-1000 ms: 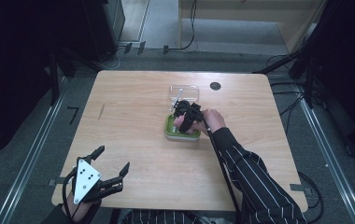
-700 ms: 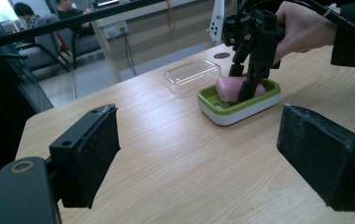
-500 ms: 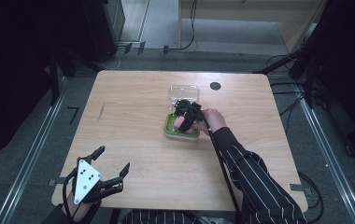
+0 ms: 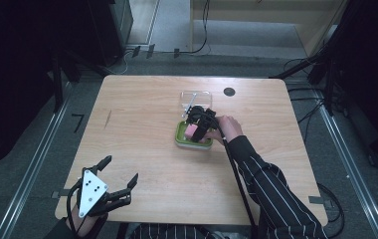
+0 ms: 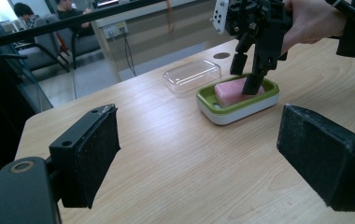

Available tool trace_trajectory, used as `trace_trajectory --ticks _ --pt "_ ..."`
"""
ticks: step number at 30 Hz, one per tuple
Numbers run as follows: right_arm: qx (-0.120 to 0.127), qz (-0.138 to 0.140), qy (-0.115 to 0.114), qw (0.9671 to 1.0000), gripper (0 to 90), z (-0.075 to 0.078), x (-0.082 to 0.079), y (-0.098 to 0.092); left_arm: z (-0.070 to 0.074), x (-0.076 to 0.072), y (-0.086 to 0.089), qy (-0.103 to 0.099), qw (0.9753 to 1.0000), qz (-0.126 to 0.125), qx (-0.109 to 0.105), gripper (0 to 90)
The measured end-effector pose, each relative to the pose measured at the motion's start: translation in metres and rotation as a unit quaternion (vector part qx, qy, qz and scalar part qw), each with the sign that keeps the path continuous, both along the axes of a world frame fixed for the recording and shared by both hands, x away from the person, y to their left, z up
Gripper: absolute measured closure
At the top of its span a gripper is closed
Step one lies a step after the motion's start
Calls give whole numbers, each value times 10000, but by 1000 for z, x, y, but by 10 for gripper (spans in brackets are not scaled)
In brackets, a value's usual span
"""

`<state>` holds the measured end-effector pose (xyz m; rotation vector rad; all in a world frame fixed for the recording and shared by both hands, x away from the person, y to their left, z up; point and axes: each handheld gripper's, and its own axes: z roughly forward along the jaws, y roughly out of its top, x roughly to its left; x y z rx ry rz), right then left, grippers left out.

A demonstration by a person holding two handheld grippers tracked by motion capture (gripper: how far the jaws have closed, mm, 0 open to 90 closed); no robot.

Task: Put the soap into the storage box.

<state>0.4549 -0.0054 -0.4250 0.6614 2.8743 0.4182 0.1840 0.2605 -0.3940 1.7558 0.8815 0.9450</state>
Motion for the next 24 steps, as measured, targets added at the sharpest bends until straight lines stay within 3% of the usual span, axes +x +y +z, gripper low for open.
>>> trace_trajectory --ticks 11,24 --pt "-78 -179 -113 9997 168 12 -11 -12 0 0 -1 -6 10000 -8 -4 133" --pt "-325 -380 50 9987 93 16 -28 -29 0 1 -1 -4 10000 -24 -2 132"
